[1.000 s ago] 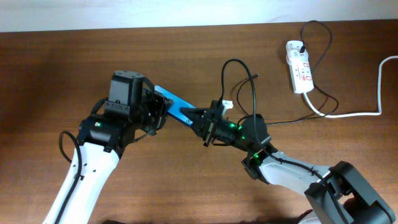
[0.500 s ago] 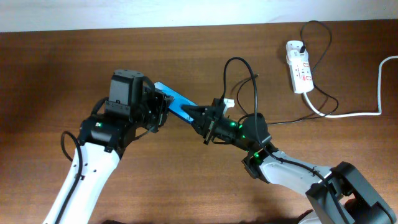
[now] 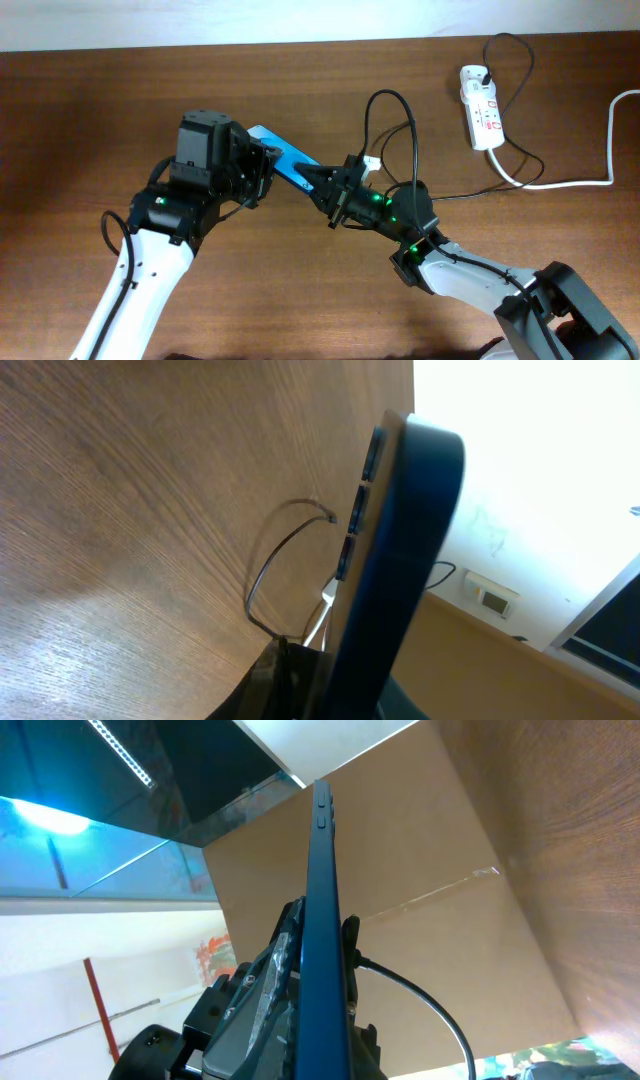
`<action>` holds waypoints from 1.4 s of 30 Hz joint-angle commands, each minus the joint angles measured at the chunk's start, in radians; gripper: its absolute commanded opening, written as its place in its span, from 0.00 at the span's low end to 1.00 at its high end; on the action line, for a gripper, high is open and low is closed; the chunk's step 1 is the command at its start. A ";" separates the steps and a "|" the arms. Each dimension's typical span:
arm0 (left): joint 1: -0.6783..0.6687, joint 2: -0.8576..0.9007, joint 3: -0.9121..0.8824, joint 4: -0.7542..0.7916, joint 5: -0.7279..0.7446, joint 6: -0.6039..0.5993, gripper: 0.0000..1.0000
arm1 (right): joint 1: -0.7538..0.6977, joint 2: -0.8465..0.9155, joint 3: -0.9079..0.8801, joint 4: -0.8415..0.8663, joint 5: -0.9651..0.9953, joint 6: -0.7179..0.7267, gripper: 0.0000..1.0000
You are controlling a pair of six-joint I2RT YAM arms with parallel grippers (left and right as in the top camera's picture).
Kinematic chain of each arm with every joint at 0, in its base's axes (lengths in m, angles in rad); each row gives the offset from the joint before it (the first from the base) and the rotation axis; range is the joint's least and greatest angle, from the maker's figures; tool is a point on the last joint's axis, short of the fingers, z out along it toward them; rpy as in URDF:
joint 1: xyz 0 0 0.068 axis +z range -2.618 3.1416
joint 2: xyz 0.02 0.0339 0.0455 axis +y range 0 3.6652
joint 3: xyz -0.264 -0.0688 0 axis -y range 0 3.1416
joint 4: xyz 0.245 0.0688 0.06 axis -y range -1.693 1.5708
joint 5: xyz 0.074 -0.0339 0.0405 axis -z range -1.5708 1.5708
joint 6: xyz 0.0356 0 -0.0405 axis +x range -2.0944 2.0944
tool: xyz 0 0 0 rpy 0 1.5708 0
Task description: Plug charger to phone and switch on socket
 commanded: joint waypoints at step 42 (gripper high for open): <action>-0.006 0.002 0.009 0.074 0.125 0.059 0.76 | 0.003 -0.007 0.009 -0.042 0.071 -0.008 0.04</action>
